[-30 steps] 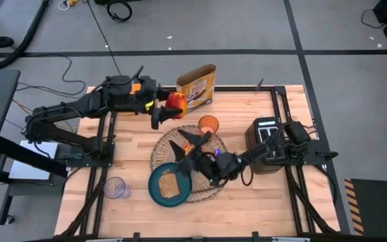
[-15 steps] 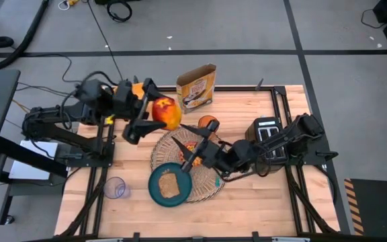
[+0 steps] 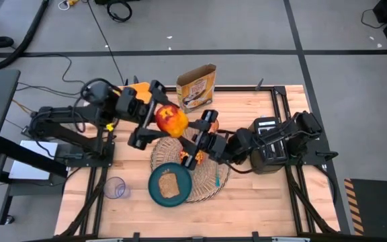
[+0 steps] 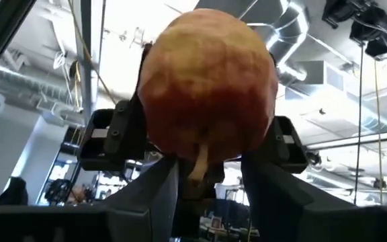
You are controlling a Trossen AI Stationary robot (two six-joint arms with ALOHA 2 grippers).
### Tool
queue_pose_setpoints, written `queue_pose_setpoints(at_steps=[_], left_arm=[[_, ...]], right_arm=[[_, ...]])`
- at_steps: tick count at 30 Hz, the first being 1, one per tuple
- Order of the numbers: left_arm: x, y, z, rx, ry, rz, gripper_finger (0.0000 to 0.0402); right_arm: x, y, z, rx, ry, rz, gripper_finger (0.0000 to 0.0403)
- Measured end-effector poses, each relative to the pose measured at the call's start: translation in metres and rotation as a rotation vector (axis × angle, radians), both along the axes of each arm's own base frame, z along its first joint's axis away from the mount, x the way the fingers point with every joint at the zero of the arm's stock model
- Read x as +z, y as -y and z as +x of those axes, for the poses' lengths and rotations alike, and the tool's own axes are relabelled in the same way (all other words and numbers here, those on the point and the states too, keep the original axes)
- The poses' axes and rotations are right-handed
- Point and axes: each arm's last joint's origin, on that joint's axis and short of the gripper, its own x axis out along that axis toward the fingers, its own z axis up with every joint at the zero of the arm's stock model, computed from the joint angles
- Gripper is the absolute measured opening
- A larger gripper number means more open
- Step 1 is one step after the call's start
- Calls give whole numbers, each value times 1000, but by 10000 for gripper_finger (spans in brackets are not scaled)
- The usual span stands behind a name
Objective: Arrange a breakfast setting
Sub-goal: Put the red apple on the placemat to the top left of the red bowl
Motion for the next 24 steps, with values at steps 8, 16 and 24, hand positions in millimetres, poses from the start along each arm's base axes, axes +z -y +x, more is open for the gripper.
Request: queue_pose_setpoints(at_steps=[8,16,24], left_arm=[[-4,6,9,-36,43,69,330],[-2,6,8,-34,65,72,330],[0,5,7,-26,97,65,330]], right_arm=[[0,3,1,20,10,-34,146],[2,2,-1,44,42,-44,97],[2,-1,-1,91,45,-89,91]])
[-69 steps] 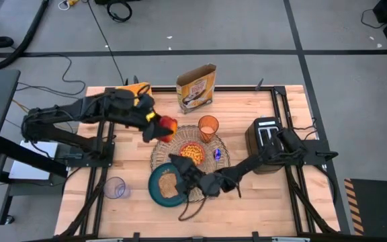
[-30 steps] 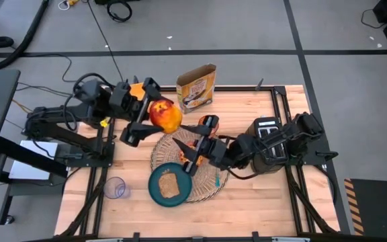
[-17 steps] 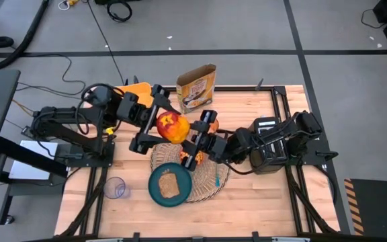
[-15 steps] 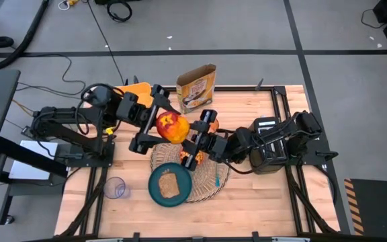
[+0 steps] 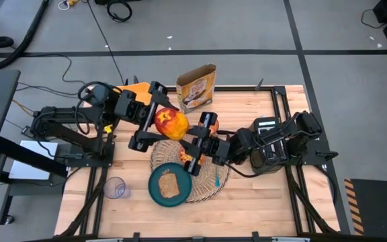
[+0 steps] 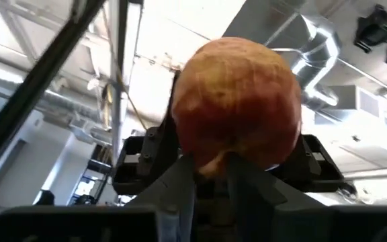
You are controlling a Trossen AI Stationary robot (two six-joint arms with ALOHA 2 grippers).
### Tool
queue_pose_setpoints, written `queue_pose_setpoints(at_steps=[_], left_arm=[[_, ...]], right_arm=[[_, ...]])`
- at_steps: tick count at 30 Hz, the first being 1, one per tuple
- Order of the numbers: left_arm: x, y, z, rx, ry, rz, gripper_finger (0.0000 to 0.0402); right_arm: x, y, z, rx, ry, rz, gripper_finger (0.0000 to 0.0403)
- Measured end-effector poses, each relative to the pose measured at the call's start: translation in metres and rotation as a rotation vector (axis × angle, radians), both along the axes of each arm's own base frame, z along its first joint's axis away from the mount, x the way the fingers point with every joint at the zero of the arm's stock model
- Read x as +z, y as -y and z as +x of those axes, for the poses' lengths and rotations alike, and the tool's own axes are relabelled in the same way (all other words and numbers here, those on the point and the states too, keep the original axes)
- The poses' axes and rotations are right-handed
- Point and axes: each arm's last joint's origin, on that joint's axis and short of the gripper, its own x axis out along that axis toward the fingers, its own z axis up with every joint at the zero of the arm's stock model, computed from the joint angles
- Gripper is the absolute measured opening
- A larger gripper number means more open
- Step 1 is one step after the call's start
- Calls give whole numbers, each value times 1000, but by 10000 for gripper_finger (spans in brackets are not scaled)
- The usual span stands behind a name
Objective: Arrange a breakfast setting
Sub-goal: Put the red apple on the placemat to the top left of the red bowl
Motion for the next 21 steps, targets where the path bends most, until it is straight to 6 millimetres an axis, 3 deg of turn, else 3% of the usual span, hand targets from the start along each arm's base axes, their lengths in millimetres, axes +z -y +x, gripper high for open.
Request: queue_pose_setpoints(at_steps=[6,11,16,21], left_arm=[[1,0,-1,-1,7,0,330],[1,0,-1,-1,8,0,330],[1,0,-1,-2,12,0,330],[1,0,-1,-5,13,0,330]], right_arm=[[-1,-1,1,14,-7,-18,117],[-1,0,1,53,-2,10,114],[1,0,-1,59,21,18,89],[1,3,-1,56,24,47,38]])
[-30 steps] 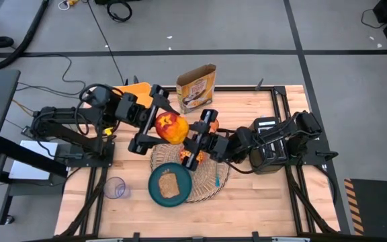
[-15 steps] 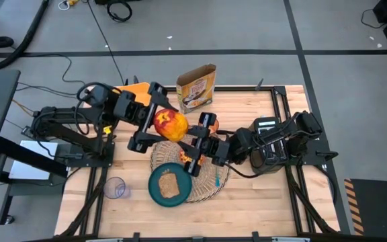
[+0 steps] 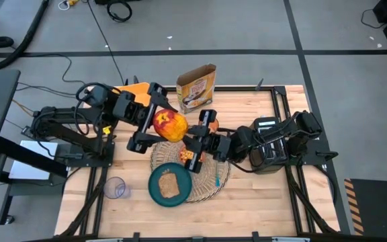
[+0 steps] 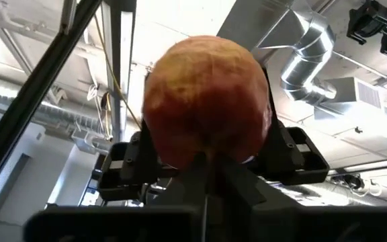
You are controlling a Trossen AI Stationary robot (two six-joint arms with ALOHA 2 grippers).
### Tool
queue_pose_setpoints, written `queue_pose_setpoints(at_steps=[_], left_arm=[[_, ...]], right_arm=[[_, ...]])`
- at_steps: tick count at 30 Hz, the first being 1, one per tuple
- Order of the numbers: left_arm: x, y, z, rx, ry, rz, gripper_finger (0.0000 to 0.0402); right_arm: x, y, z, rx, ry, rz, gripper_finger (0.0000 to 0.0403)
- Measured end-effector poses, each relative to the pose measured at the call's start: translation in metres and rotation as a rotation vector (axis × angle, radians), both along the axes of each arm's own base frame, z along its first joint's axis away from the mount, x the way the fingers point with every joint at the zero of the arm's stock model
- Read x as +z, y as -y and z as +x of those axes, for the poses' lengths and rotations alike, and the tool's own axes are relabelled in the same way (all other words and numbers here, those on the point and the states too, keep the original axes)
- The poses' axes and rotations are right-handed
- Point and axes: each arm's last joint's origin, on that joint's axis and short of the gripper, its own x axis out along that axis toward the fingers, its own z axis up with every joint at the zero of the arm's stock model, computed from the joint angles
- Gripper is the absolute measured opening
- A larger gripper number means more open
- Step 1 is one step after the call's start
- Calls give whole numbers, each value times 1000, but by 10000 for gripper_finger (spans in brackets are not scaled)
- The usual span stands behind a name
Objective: Arrange a breakfast setting
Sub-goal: Put the red apple on the placemat to the top left of the red bowl
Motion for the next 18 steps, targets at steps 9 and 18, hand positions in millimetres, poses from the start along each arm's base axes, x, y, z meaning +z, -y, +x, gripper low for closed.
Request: queue_pose_setpoints(at_steps=[9,18], left_arm=[[0,0,0,2,-1,0,330],[0,0,0,-4,-2,3,330]], right_arm=[[-1,5,3,-2,-23,9,60],[-1,5,3,27,-14,-6,147]])
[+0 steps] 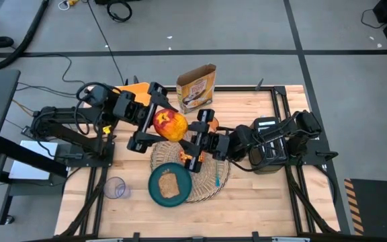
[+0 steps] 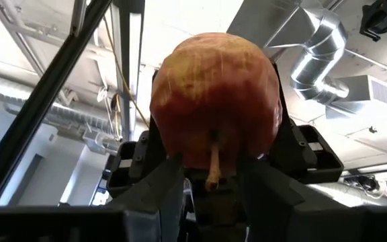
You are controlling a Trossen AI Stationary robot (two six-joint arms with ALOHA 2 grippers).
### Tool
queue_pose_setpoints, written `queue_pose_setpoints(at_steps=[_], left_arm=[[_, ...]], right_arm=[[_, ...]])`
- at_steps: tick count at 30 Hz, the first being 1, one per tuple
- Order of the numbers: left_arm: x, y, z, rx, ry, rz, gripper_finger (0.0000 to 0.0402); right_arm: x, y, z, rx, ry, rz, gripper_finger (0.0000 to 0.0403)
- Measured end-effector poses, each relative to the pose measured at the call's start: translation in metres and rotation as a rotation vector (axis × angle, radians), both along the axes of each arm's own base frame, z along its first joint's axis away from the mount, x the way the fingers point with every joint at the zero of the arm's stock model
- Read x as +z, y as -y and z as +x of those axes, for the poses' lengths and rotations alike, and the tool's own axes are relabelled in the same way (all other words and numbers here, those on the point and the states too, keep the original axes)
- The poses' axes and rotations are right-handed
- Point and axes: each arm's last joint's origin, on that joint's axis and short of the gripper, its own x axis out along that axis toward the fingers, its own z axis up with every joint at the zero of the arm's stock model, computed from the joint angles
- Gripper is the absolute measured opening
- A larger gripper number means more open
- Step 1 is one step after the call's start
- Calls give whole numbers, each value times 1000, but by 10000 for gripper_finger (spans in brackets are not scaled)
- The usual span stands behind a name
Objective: Arrange a breakfast setting
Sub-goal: Put the red apple on the placemat to the top left of the red bowl
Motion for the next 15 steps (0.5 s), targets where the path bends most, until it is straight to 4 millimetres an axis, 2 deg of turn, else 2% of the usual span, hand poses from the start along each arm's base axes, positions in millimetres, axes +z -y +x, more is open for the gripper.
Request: queue_pose_setpoints(at_steps=[6,15], left_arm=[[0,0,0,-2,-1,1,330],[0,0,0,-4,-3,3,330]], right_arm=[[0,1,0,0,8,-2,113],[0,3,0,1,8,3,29]])
